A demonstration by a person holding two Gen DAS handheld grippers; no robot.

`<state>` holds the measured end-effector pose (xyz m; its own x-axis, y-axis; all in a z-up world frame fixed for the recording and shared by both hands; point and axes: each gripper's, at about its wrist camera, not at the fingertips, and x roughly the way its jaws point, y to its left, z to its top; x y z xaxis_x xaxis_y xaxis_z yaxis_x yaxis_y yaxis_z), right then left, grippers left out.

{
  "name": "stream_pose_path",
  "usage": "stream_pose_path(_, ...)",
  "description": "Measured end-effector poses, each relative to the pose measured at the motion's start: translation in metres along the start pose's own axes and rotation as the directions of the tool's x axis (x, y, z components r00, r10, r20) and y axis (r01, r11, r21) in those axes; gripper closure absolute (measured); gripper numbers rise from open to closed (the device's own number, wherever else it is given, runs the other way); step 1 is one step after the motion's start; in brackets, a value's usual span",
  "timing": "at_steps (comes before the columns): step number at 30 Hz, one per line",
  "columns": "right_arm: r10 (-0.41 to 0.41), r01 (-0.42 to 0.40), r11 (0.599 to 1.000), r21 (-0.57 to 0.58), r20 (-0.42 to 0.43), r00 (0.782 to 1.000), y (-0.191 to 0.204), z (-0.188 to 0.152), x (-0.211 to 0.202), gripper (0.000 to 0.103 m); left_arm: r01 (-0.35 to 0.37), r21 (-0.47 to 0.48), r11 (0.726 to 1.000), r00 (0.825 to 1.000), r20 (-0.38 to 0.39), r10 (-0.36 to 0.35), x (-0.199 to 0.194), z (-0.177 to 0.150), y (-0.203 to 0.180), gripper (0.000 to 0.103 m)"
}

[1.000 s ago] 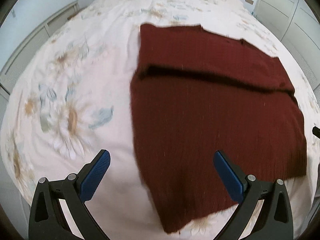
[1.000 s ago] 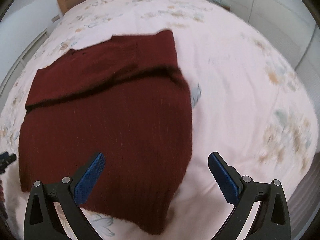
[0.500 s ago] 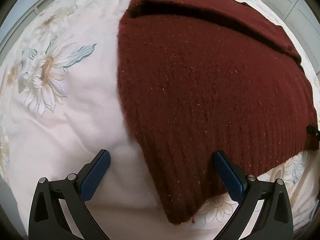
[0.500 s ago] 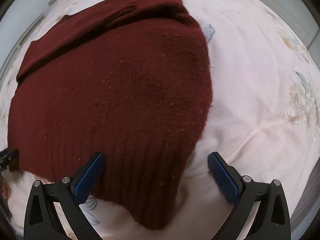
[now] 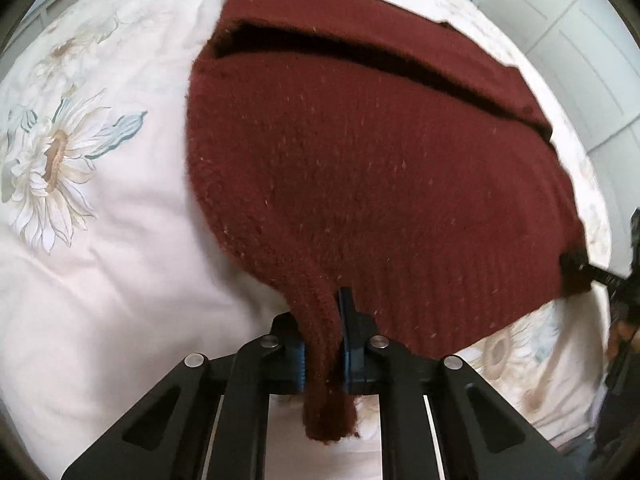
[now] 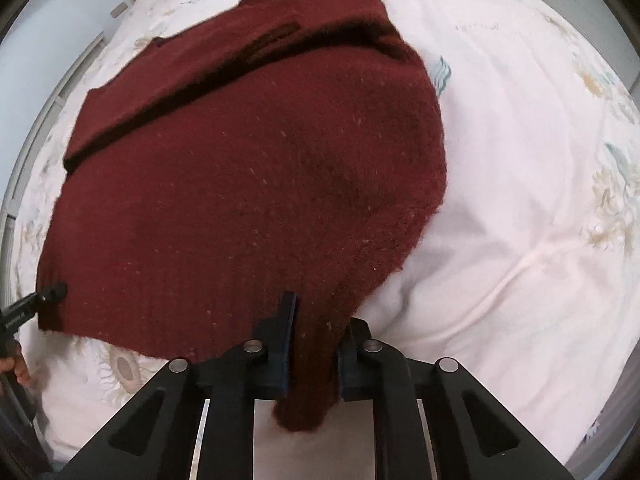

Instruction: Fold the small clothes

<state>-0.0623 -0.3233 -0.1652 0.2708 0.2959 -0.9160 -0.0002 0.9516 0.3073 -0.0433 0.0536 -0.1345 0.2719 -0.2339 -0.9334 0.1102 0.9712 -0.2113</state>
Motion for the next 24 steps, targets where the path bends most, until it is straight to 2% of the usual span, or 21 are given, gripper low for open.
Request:
stream_pose_path(4, 0.044, -0.045, 0.999, 0.018, 0.063, 0.997, -0.002, 0.015, -0.027, 0.089, 0.032, 0.016, 0.999, 0.998, 0.048, -0.033, -0.024, 0.01, 0.0, 0.093)
stream_pose_path(6, 0.063, -0.067, 0.997, 0.029, 0.104, 0.993, -0.004, 0.027, -0.042, 0.089, 0.071, 0.003, 0.997, 0.995, 0.074, -0.071, -0.037, 0.016, 0.0, 0.093)
stream_pose_path(7, 0.081, -0.087, 0.995, 0.039, 0.124, 0.989, -0.006, 0.034, -0.049, 0.089, 0.106, -0.019, 0.994, 0.99, 0.098, -0.103, -0.046, 0.022, 0.001, 0.093)
stream_pose_path(10, 0.124, -0.135, 0.989, 0.052, 0.183, 0.975, -0.012, 0.051, -0.063, 0.089, 0.149, -0.052, 0.987, 0.978, 0.158, -0.139, -0.066, 0.04, 0.006, 0.093)
stream_pose_path(16, 0.16, -0.183, 0.981, 0.055, 0.292, 0.943, -0.015, 0.097, -0.091, 0.09, 0.165, -0.061, 0.984, 0.956, 0.255, -0.145, -0.097, 0.091, 0.011, 0.094)
stream_pose_path(19, 0.138, -0.162, 0.986, 0.043, 0.341, 0.93, -0.001, 0.134, -0.096, 0.09, 0.163, -0.073, 0.984, 0.949, 0.284, -0.136, -0.104, 0.121, 0.019, 0.094)
stream_pose_path(24, 0.113, -0.139, 0.989, 0.045, 0.373, 0.921, 0.005, 0.189, -0.09, 0.09, 0.152, -0.113, 0.982, 0.941, 0.321, -0.108, -0.105, 0.172, 0.035, 0.094)
